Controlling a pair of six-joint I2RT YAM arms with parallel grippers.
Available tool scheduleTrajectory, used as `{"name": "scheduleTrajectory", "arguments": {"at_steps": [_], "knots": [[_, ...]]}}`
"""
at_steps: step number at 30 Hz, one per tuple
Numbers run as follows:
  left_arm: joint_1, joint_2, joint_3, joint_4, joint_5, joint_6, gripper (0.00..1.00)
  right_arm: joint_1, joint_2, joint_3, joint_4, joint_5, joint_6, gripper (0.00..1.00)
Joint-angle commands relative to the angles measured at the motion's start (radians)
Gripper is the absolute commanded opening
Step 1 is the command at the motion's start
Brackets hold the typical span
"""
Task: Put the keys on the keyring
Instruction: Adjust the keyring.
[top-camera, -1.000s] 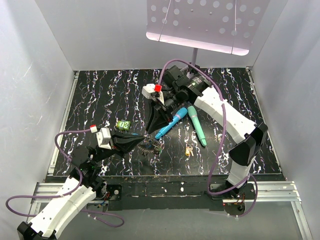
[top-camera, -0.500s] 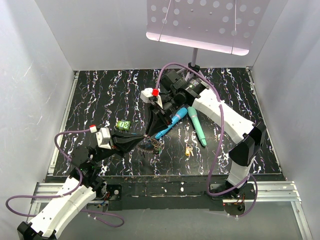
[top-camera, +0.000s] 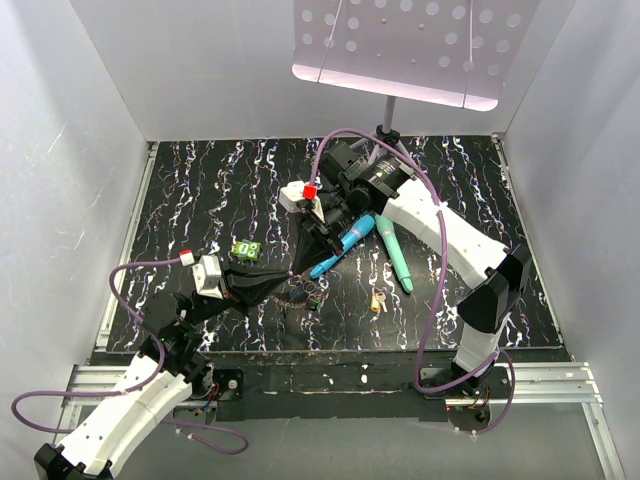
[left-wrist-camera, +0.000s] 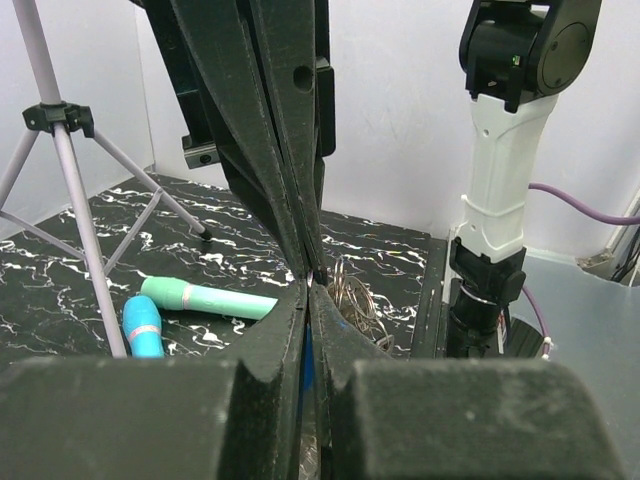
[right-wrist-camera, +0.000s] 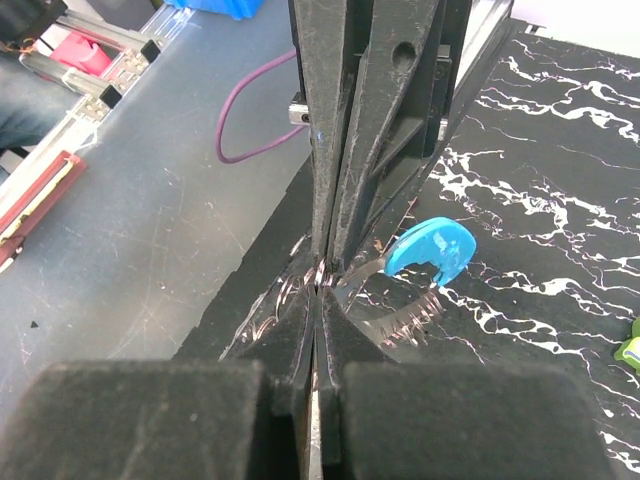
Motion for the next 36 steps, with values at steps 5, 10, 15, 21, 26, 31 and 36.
{"name": "scheduleTrajectory", "arguments": {"at_steps": [5, 10, 15, 21, 26, 31, 36], "knots": [[0.000, -0.088, 0.058, -0.232, -0.148, -0.069, 0.48, 0.041, 0.021, 0.088, -0.199, 0.252, -0.089, 0.01], [0.000, -0.151, 0.166, -0.582, -0.243, -0.116, 0.91, 0.096, 0.081, 0.237, -0.443, 0.490, -0.224, 0.01], [0.000, -0.127, 0.173, -0.599, -0.146, -0.124, 0.98, 0.166, 0.041, 0.204, -0.442, 0.694, -0.269, 0.01], [0.000, -0.090, 0.138, -0.550, -0.037, 0.020, 0.77, 0.213, 0.021, 0.214, -0.442, 0.747, -0.273, 0.01], [0.000, -0.064, 0.113, -0.490, -0.016, 0.135, 0.62, 0.214, 0.020, 0.216, -0.442, 0.736, -0.269, 0.01], [0.000, 0.017, 0.110, -0.403, 0.003, 0.164, 0.54, 0.214, 0.033, 0.230, -0.442, 0.710, -0.255, 0.01], [0.000, 0.088, 0.107, -0.343, 0.007, 0.164, 0.47, 0.214, 0.037, 0.244, -0.440, 0.693, -0.246, 0.01]]}}
